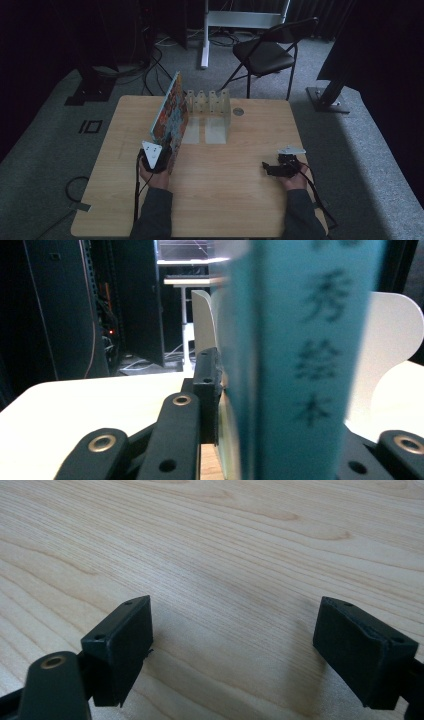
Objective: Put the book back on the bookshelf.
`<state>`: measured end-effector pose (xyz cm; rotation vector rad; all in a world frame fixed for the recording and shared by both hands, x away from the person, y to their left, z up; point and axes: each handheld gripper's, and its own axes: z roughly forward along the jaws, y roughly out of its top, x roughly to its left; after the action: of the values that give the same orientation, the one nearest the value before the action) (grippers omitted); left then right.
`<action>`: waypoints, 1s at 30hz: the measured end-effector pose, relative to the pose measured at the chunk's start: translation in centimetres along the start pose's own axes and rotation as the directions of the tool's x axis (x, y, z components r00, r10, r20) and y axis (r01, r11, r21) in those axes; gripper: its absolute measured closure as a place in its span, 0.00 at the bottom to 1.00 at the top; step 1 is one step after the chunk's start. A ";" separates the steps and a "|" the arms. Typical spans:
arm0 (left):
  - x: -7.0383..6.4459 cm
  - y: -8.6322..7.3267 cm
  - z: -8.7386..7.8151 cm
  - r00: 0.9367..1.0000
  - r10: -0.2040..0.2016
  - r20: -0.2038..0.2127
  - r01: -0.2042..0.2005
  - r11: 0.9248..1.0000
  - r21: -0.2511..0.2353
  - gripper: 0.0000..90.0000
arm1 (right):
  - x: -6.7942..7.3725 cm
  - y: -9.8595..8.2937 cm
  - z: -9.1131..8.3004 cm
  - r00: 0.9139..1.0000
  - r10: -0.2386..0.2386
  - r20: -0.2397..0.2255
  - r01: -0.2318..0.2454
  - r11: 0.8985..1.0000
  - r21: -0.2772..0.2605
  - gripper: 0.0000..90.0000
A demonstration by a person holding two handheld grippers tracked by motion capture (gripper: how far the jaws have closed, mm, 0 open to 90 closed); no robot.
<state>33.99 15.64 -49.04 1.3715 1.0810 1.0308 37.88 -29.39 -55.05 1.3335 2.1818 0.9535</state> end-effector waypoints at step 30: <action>1.6 0.3 -1.6 0.992 0.011 0.127 -0.015 0.999 0.030 0.66 | 0.0 0.0 0.0 1.000 0.000 0.000 0.000 1.000 0.000 0.18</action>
<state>32.81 17.50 -48.56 1.4506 0.9984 0.9271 37.88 -29.39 -55.05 1.3332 2.1817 0.9534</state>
